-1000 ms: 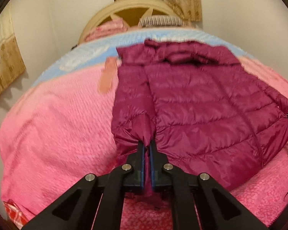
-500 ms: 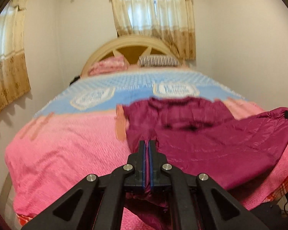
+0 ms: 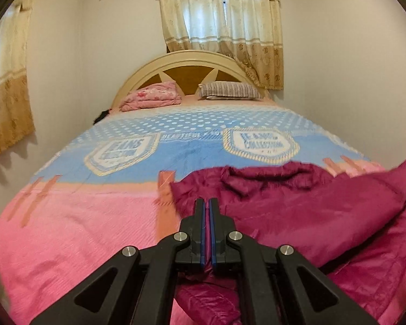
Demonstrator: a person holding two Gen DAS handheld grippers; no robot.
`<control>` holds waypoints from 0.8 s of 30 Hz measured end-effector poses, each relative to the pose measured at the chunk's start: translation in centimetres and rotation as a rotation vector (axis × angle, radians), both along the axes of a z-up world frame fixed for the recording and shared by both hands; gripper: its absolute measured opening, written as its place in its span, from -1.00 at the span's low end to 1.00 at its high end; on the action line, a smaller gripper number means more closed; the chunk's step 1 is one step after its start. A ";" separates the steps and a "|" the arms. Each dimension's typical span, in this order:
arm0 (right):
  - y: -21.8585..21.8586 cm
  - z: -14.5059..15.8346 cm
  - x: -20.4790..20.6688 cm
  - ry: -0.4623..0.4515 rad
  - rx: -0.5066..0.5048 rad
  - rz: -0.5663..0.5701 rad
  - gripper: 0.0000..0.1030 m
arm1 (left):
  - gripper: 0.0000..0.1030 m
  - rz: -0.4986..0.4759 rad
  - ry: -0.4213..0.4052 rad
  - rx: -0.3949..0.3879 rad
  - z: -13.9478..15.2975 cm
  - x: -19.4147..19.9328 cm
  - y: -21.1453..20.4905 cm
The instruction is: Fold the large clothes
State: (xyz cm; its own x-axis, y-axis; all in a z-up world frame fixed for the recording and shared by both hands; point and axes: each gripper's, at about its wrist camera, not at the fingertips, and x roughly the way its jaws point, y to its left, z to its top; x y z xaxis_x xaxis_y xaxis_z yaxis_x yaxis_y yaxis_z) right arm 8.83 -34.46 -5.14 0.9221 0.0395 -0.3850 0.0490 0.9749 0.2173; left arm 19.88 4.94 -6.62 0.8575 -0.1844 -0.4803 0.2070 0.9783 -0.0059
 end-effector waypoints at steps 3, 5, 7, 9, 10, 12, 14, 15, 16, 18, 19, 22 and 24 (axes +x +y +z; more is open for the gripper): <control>-1.3 -0.8 2.9 0.026 0.019 -0.025 -0.84 | -0.93 0.001 0.007 -0.022 -0.2 3.8 -0.6; -2.1 -1.4 4.7 0.045 0.041 -0.039 -0.84 | -0.92 0.011 0.015 -0.012 -0.8 5.9 -1.3; -2.9 -2.0 7.0 0.060 0.050 -0.063 -0.84 | -0.91 0.026 0.022 -0.001 -1.3 8.0 -2.0; -3.6 -2.7 8.8 0.079 0.067 -0.078 -0.84 | -0.91 0.056 0.041 -0.008 -1.9 10.6 -2.2; -3.9 -3.2 9.7 0.089 0.075 -0.088 -0.84 | -0.91 0.072 0.049 -0.018 -2.2 11.6 -2.1; -4.4 -4.1 11.6 0.112 0.085 -0.106 -0.84 | -0.86 0.137 0.064 -0.033 -2.5 13.8 -1.4; -4.9 -4.9 13.5 0.130 0.094 -0.123 -0.84 | -0.39 0.202 0.073 -0.044 -2.8 15.7 -0.5; -5.1 -5.2 14.7 0.142 0.096 -0.124 -0.82 | -0.11 0.238 0.070 -0.038 -2.8 16.3 -0.3; -5.4 -5.5 15.8 0.153 0.097 -0.126 -0.82 | 0.44 0.300 0.053 -0.026 -2.8 16.9 0.1; -5.7 -6.0 17.4 0.150 0.097 -0.158 -0.73 | 0.74 0.406 0.000 -0.015 -2.7 17.4 0.8; -5.8 -6.2 18.0 0.152 0.099 -0.174 -0.64 | 0.74 0.428 -0.003 -0.013 -2.7 17.8 1.0; -5.9 -6.6 19.7 0.149 0.082 -0.227 0.19 | 0.74 0.489 0.017 0.002 -3.1 18.7 1.1; -5.6 -6.4 19.8 0.128 0.054 -0.274 0.49 | 0.74 0.533 -0.005 0.045 -3.2 18.4 0.7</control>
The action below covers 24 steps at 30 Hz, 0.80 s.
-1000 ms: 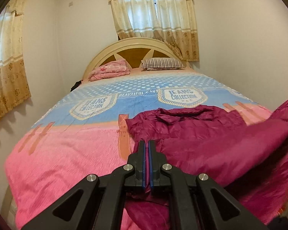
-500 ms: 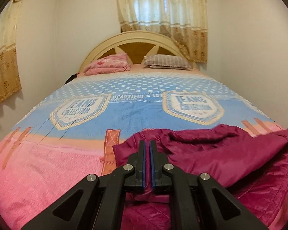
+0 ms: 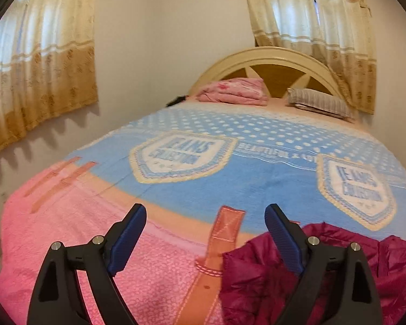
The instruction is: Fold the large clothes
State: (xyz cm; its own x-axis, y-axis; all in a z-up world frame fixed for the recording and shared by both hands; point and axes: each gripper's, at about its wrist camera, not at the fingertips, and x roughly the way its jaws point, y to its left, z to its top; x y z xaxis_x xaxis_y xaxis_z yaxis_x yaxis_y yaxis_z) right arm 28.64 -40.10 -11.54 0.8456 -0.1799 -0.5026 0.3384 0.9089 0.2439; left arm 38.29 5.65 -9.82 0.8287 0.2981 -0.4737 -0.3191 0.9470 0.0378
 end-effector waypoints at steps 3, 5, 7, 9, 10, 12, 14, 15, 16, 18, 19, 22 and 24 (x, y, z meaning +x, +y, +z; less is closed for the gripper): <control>0.8 0.4 -0.6 -0.001 -0.035 -0.015 0.50 | 0.74 0.056 -0.020 0.086 0.1 -0.9 -0.8; 2.5 1.0 -1.6 -0.003 -0.070 0.035 0.51 | 0.74 0.046 -0.045 0.125 0.4 -2.3 -1.5; 4.4 1.3 -2.2 -0.006 -0.116 0.101 0.59 | 0.75 0.025 -0.078 0.173 0.7 -3.7 -2.3; 6.6 1.4 -3.2 0.005 -0.155 0.175 0.63 | 0.78 0.008 -0.087 0.209 0.9 -4.9 -3.0; 7.5 1.3 -3.6 0.011 -0.169 0.205 0.65 | 0.83 0.005 -0.094 0.209 1.0 -5.2 -3.0; 9.0 0.8 -4.0 0.034 -0.196 0.252 0.70 | 0.87 -0.015 -0.067 0.183 0.6 -5.7 -3.0; 10.3 -0.2 -4.2 0.068 -0.233 0.286 0.70 | 0.87 -0.038 -0.033 0.178 -0.3 -5.8 -3.2; 10.8 -0.8 -4.0 0.080 -0.257 0.293 0.70 | 0.87 -0.040 -0.005 0.194 -1.6 -5.7 -3.5; 11.4 -1.4 -4.0 0.098 -0.296 0.287 0.71 | 0.87 -0.031 0.015 0.216 -2.5 -5.5 -3.8; 11.8 -2.5 -2.9 0.138 -0.335 0.269 0.71 | 0.88 0.046 0.061 0.275 -5.0 -4.5 -3.9; 11.7 -3.1 -2.2 0.159 -0.342 0.255 0.71 | 0.88 0.098 0.098 0.278 -6.4 -3.4 -3.4; 10.5 -4.9 0.0 0.228 -0.310 0.188 0.71 | 0.88 0.196 0.247 0.194 -9.8 -0.1 -1.3; 9.7 -5.5 0.9 0.256 -0.284 0.156 0.71 | 0.88 0.236 0.338 0.117 -11.3 1.4 0.4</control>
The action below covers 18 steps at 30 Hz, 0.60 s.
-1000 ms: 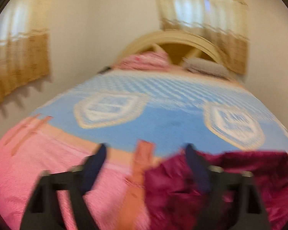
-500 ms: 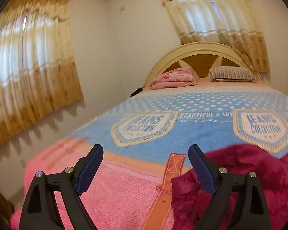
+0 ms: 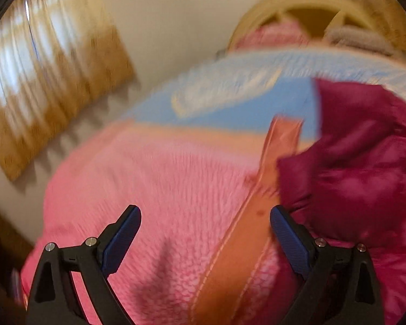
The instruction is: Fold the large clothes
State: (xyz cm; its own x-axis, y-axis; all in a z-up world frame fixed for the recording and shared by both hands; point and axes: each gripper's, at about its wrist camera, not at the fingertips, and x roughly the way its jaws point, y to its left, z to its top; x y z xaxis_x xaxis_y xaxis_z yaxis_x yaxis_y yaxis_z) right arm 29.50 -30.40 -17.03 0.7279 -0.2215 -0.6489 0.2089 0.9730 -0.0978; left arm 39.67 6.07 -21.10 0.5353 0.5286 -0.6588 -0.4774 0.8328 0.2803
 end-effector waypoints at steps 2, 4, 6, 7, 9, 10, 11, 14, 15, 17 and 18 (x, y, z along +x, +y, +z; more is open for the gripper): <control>-0.3 -0.2 0.4 -0.006 0.006 -0.036 0.78 | 0.88 0.019 0.004 -0.043 -0.2 0.2 0.9; -0.4 -0.4 0.6 0.007 0.009 -0.044 0.81 | 0.88 0.020 0.004 -0.070 -0.2 0.1 1.5; -0.4 -0.1 0.4 0.012 0.014 -0.039 0.81 | 0.88 -0.001 0.002 -0.093 0.7 -0.4 1.9; -0.4 0.3 0.1 0.004 0.030 -0.032 0.81 | 0.88 -0.009 -0.026 -0.100 1.6 -1.0 2.0; -0.8 1.9 -1.2 -0.054 0.094 -0.039 0.80 | 0.88 -0.036 -0.112 -0.086 4.3 -2.4 1.6; -0.9 2.6 -1.6 -0.074 0.105 -0.049 0.80 | 0.88 -0.051 -0.147 -0.075 5.5 -3.0 1.1; -0.7 3.5 -1.9 -0.095 0.108 -0.055 0.77 | 0.88 -0.070 -0.177 -0.072 6.6 -3.3 0.6; 0.4 5.1 -0.8 -0.116 0.090 -0.034 0.67 | 0.88 -0.153 -0.234 -0.066 9.0 -3.2 -2.1; 0.9 5.2 0.1 -0.104 0.078 -0.025 0.66 | 0.88 -0.181 -0.238 -0.057 9.2 -2.6 -3.4; 1.4 4.5 1.9 -0.074 0.063 -0.017 0.65 | 0.88 -0.195 -0.208 -0.023 8.6 -0.9 -5.3; 1.6 3.8 2.7 -0.056 0.048 -0.025 0.63 | 0.88 -0.198 -0.177 -0.014 7.8 0.4 -5.9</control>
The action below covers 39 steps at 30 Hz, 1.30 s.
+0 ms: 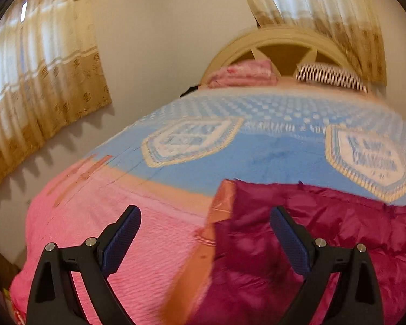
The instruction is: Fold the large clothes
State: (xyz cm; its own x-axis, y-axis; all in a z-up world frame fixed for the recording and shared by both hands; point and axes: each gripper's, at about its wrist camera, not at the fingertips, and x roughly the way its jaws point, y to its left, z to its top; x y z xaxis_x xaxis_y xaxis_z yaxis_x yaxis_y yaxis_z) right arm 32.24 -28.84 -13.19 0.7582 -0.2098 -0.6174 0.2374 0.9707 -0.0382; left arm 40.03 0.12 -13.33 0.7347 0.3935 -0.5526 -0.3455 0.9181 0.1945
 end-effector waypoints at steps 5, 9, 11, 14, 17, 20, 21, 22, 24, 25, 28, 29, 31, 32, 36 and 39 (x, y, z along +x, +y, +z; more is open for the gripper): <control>-0.8 -3.3 3.0 0.080 -0.006 -0.010 0.63 | 0.88 0.040 0.151 0.096 -5.4 4.5 -1.5; -0.6 -4.2 3.5 0.078 -0.006 0.010 0.67 | 0.89 0.053 0.187 0.062 -7.2 5.2 -1.1; -0.7 -4.6 3.7 0.090 0.000 0.007 0.69 | 0.94 0.053 0.199 0.062 -7.4 5.3 -1.4; -1.6 -5.0 3.9 0.105 0.042 -0.003 0.76 | 0.98 0.059 0.229 0.027 -8.2 6.0 -0.8; -1.5 -5.2 3.9 0.119 0.044 -0.012 0.79 | 0.98 0.065 0.236 0.045 -8.5 6.1 -0.9; -1.4 -5.5 4.2 0.136 0.037 -0.018 0.81 | 0.98 0.064 0.244 0.048 -8.6 6.1 -1.0; -1.4 -5.5 4.3 0.140 0.037 -0.018 0.81 | 0.98 0.063 0.246 0.044 -8.6 6.2 -1.0; -1.4 -5.6 4.3 0.144 0.038 -0.018 0.81 | 0.98 0.062 0.247 0.040 -8.6 6.2 -0.9; -1.6 -5.8 4.5 0.157 0.044 -0.018 0.82 | 0.98 0.063 0.248 0.039 -8.7 6.3 -0.9; -1.6 -5.9 4.6 0.163 0.045 -0.018 0.82 | 0.98 0.064 0.248 0.041 -8.7 6.3 -0.9; -1.5 -6.1 4.8 0.180 0.035 -0.024 0.83 | 0.98 0.067 0.254 0.051 -8.7 6.3 -1.0; -1.5 -6.1 4.9 0.185 0.032 -0.026 0.84 | 0.98 0.069 0.257 0.058 -8.8 6.4 -1.1; -1.4 -6.2 5.0 0.194 0.025 -0.030 0.85 | 0.98 0.071 0.260 0.071 -8.8 6.5 -1.3; -1.4 -6.3 5.1 0.197 0.023 -0.031 0.86 | 0.98 0.072 0.260 0.076 -8.8 6.5 -1.3; -1.3 -6.3 5.1 0.206 0.019 -0.035 0.86 | 0.98 0.075 0.261 0.085 -8.9 6.5 -1.4; -1.3 -6.4 5.2 0.209 0.014 -0.037 0.87 | 0.98 0.078 0.264 0.116 -8.7 6.5 -1.9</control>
